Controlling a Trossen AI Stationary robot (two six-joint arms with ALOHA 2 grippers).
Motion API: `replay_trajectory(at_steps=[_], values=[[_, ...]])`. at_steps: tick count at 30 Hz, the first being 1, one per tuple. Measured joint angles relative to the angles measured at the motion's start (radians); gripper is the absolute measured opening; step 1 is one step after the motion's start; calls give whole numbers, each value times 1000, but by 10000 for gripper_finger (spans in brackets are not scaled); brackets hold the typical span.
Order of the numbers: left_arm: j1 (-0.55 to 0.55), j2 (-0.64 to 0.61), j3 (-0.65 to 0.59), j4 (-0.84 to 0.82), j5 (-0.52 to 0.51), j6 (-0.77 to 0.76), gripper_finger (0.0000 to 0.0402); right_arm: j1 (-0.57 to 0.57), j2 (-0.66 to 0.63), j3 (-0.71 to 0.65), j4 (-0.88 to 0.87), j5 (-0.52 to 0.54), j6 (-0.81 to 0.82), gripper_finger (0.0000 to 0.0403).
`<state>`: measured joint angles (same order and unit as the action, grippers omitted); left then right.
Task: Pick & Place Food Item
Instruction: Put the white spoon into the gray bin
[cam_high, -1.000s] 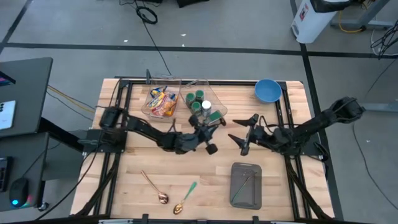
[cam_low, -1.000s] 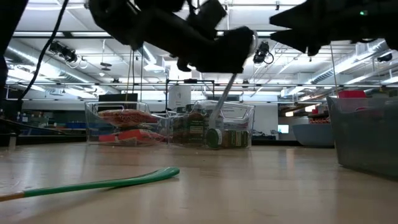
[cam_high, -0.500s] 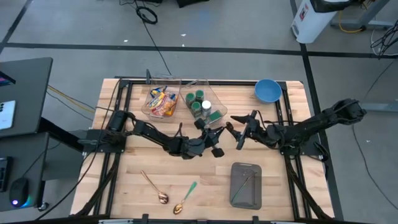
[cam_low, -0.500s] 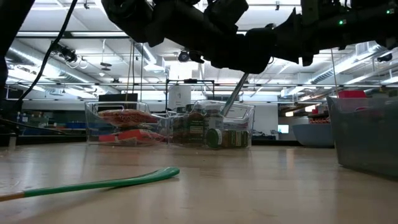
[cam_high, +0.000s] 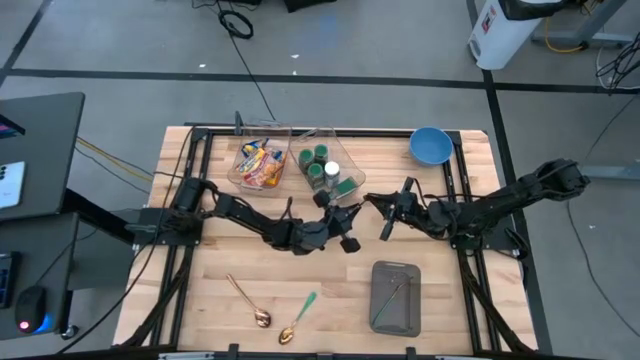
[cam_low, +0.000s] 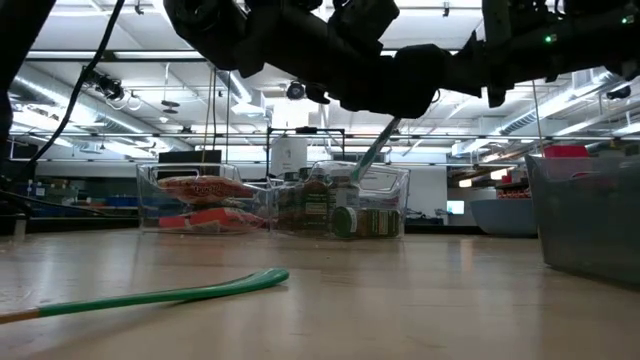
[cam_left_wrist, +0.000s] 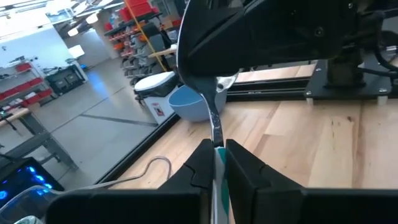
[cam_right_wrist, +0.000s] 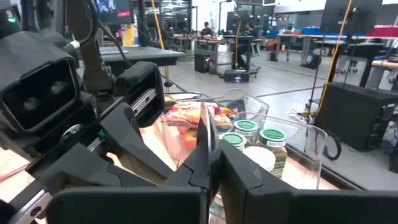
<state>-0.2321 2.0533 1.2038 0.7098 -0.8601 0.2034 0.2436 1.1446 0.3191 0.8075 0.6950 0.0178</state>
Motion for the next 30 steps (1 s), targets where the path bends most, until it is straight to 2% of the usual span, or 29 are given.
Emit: replay_trajectory(at_steps=[4, 7, 11, 16, 19, 20, 22, 24, 27, 30], values=[[-36, -1, -1, 64, 6, 85, 89, 3, -1, 1, -16, -37, -6, 9], [-89, -23, 2, 134, 31, 174, 144, 3, 1, 0, -42, 12, -14, 10], [-161, -45, 0, 239, -21, 317, 188, 9, 1, 0, -53, -7, -18, 9], [-248, -78, -97, 553, -48, 553, 193, 43, -7, 0, -52, -15, -51, 9], [-274, -79, -217, 826, -22, 577, 183, 90, -9, -12, 37, -71, -111, 9], [-280, -84, -260, 859, -14, 558, 180, 109, -9, -29, 104, -101, -131, 9], [-282, -104, -330, 852, 0, 488, 173, 143, -7, -68, 258, -156, -168, 9], [-279, -111, -376, 857, 5, 389, 169, 176, -7, -122, 423, -178, -220, 9], [-278, -117, -419, 856, -1, 330, 167, 225, -8, -213, 655, -187, -290, 9], [-285, -121, -435, 856, -5, 322, 166, 265, -23, -302, 757, -187, -287, 9]])
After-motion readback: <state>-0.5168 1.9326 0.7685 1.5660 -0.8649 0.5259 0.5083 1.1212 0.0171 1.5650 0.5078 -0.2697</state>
